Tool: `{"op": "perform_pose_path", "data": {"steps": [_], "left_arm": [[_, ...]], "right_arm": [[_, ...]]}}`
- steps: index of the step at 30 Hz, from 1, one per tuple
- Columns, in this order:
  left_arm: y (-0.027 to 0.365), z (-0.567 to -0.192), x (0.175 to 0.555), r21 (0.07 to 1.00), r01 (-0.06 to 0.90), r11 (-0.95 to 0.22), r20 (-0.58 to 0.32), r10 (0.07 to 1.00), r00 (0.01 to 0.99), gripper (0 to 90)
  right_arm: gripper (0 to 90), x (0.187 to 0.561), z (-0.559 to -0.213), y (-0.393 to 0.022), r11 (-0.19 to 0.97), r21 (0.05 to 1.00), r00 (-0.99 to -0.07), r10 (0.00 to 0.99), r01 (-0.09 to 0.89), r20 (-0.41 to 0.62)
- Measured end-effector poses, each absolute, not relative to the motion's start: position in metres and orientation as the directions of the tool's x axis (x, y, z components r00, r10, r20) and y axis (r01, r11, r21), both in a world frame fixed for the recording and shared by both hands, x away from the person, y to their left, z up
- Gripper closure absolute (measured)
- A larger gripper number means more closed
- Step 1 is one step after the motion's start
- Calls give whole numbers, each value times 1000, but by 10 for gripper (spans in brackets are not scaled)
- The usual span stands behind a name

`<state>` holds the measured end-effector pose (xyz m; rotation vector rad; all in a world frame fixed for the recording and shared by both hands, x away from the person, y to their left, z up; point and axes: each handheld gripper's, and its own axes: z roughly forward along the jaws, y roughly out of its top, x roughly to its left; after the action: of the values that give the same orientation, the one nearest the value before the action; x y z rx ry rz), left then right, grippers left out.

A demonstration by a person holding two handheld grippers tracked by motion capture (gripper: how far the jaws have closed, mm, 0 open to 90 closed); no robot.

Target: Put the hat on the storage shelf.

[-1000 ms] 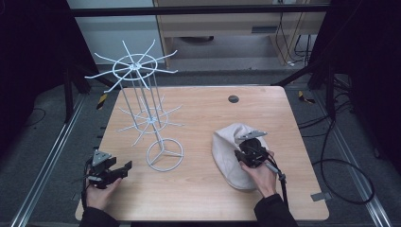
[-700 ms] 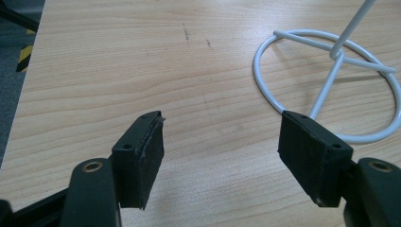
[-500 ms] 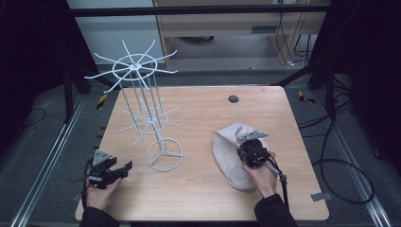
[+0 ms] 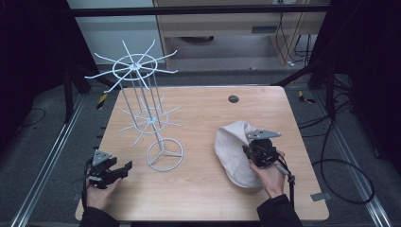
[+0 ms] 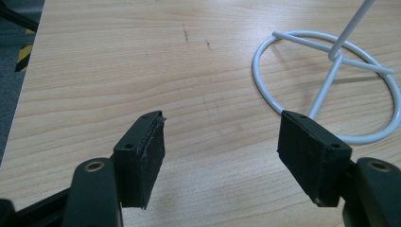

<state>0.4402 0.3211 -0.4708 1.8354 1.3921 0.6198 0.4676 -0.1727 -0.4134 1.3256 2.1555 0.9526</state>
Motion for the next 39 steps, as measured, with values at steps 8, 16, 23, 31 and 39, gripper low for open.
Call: {"op": "perform_pose_path", "data": {"steps": [8, 16, 23, 31, 39], "left_arm": [[321, -470, 440, 790, 597, -140, -53, 955, 293, 324], [321, -471, 440, 790, 597, -140, -54, 954, 295, 325], [321, -471, 440, 789, 597, -144, -52, 953, 299, 324], [320, -471, 440, 788, 598, -146, -50, 953, 299, 326], [321, -471, 440, 789, 599, -136, -58, 954, 293, 326]], "right_arm": [[878, 459, -401, -183, 283, 796, -466, 885, 535, -2], [879, 448, -383, -192, 257, 854, -481, 877, 453, -9], [879, 439, -370, -192, 253, 885, -502, 865, 391, -25], [879, 430, -355, -186, 241, 918, -541, 840, 314, -36], [879, 426, -342, -180, 230, 939, -567, 822, 255, -47]]}}
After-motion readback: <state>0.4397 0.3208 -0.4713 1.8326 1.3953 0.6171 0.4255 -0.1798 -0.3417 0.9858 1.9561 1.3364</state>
